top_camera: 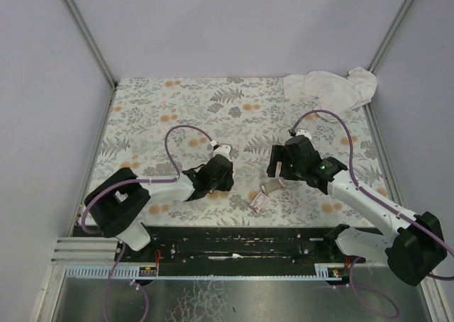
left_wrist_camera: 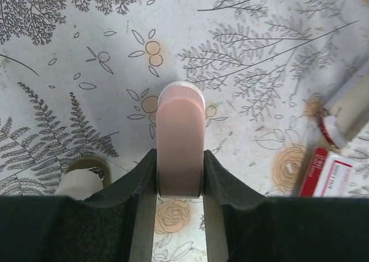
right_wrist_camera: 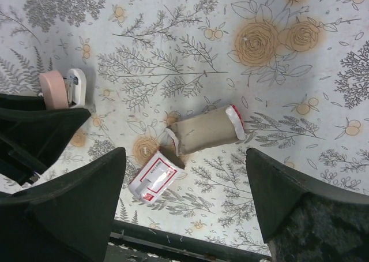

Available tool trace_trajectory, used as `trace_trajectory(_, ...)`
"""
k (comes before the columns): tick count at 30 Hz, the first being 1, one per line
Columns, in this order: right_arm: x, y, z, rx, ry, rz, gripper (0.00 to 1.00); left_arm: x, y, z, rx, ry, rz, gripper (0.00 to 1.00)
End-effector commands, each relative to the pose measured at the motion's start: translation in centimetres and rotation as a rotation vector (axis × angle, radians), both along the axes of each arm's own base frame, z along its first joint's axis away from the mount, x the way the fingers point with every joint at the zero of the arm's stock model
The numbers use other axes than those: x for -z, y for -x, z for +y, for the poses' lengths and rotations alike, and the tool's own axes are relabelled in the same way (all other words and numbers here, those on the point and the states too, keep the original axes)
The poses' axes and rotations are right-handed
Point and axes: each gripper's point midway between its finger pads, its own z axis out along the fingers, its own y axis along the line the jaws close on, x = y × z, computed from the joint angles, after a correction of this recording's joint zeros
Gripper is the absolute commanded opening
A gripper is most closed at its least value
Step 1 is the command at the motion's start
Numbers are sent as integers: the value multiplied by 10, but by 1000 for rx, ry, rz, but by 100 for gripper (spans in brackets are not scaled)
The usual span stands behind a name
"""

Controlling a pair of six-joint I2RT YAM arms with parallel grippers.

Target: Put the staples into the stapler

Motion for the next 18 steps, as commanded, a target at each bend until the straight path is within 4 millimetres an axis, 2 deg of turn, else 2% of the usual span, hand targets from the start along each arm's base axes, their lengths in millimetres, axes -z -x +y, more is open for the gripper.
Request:
trace_trajectory(1, -4, -7, -12, 18, 68, -27, 91, 7, -10, 8, 8, -83, 2, 10)
trace_trajectory(5, 2, -7, -12, 21, 72, -20, 91, 11, -9, 6, 18, -85, 6, 43)
trace_trajectory(8, 3, -7, -12, 19, 72, -21, 91, 9, -7, 1, 57, -66, -1, 62)
trace_trajectory(13, -1, -12, -7, -23, 73, -48, 91, -18, -11, -13, 126, -2, -72, 74)
trace_trajectory(16, -10, -22, 1, -76, 86, -73, 91, -49, -18, -27, 177, 72, -130, 79)
trace_trajectory(18, -20, -34, 5, -108, 96, -101, 92, -73, -35, -28, 174, 121, -155, 82)
